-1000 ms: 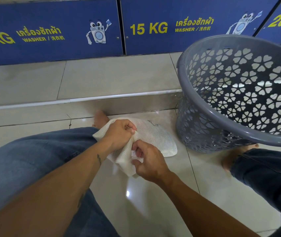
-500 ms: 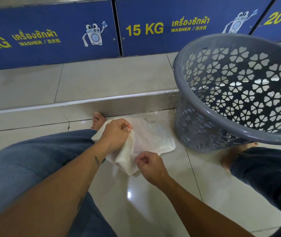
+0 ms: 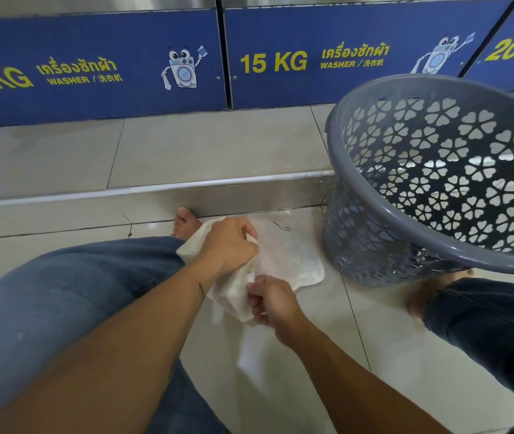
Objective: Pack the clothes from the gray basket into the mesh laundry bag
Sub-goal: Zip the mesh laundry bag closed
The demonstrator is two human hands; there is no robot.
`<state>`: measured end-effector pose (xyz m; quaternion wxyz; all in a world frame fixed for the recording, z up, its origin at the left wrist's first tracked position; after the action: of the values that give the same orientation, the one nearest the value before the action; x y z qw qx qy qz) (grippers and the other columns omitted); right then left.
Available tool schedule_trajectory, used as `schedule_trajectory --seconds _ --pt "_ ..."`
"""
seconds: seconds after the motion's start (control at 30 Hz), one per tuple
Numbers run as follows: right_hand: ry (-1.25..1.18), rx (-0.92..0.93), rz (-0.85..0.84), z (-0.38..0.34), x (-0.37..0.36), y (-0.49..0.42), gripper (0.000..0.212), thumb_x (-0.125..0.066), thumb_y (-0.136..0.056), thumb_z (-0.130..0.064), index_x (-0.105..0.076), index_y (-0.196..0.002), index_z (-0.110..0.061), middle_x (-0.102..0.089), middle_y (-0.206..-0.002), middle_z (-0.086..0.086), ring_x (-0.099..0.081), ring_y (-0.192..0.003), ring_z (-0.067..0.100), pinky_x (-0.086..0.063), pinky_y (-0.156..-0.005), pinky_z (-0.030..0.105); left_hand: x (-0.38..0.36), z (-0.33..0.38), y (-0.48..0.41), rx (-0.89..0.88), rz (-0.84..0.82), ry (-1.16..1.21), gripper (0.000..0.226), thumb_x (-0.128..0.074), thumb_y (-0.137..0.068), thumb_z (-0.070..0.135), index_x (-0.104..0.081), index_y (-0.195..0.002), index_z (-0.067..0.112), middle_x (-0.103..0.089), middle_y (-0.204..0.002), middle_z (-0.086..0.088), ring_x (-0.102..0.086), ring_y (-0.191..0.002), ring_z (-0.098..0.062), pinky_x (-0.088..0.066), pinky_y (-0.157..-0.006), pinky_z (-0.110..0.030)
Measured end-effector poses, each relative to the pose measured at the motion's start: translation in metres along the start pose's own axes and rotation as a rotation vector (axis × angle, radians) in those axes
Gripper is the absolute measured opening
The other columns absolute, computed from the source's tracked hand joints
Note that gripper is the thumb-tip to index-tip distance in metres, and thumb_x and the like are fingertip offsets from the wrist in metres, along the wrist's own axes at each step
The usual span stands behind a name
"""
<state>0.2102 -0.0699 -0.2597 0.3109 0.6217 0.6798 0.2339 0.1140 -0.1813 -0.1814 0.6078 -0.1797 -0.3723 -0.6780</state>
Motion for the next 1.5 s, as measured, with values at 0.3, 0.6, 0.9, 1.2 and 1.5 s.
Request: schedule_trajectory --seconds 0.3,0.6,0.9,1.2,1.5 --pt "0.392 0.114 -0.099 -0.043 0.069 0.015 0.026 -0.064 -0.088 -0.006 -0.055 -0.065 -0.014 -0.052 -0.056 0.005 -0.045 -0.05 0.015 -0.036 -0.05 0.024 0.006 0.023 0.008 -0.097 0.116 0.011 0.01 -0.071 -0.074 0.018 -0.07 -0.072 0.028 -0.063 -0.069 0.01 -0.062 -0.071 -0.013 -0.046 -0.066 -0.022" --pt "1.223 -0.061 -0.1 -0.009 0.088 -0.002 0.021 -0.055 -0.085 -0.016 -0.067 -0.1 -0.006 -0.065 -0.1 0.008 -0.059 -0.086 0.025 -0.047 -0.073 0.03 -0.072 -0.055 0.08 0.331 -0.149 -0.131 0.071 -0.058 -0.073 0.012 -0.023 -0.129 0.038 -0.036 -0.124 -0.008 -0.052 -0.101 -0.031 -0.052 -0.08 -0.039" --pt "0.913 0.241 0.127 -0.09 0.089 -0.057 0.079 -0.078 -0.079 -0.043 -0.033 -0.144 -0.05 -0.035 -0.155 0.001 -0.041 -0.137 0.033 -0.043 -0.108 0.053 -0.086 -0.085 0.051 0.475 -0.157 -0.071 0.127 -0.076 -0.067 0.049 0.031 -0.135 0.052 0.047 -0.145 -0.014 0.022 -0.141 -0.048 -0.007 -0.116 -0.06" --pt "0.81 0.168 -0.004 -0.02 0.095 -0.125 0.111 -0.09 -0.041 -0.069 -0.032 -0.136 -0.067 -0.045 -0.141 0.006 -0.057 -0.12 0.033 -0.055 -0.095 0.055 -0.101 -0.096 0.033 0.329 -0.194 -0.108 0.115 -0.07 -0.072 0.026 0.017 -0.143 0.051 0.015 -0.161 -0.006 -0.019 -0.144 -0.039 -0.036 -0.107 -0.051" --pt "1.059 0.307 0.34 -0.075 0.064 -0.047 0.073 -0.074 -0.076 -0.047 -0.042 -0.141 -0.044 -0.042 -0.133 0.004 -0.048 -0.126 0.031 -0.046 -0.103 0.044 -0.059 -0.072 0.029 0.217 0.06 -0.089 0.073 -0.061 -0.068 0.021 -0.041 -0.134 0.043 -0.062 -0.122 0.007 -0.061 -0.107 -0.023 -0.053 -0.088 -0.04"
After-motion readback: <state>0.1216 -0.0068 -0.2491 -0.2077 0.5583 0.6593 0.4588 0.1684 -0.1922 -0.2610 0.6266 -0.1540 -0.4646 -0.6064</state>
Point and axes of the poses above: each hand's wrist, its own y-axis away from the middle knuckle, its own x-axis out of the back of the hand, z = x × y, the point moved 7 cm from there along -y, towards the middle knuckle
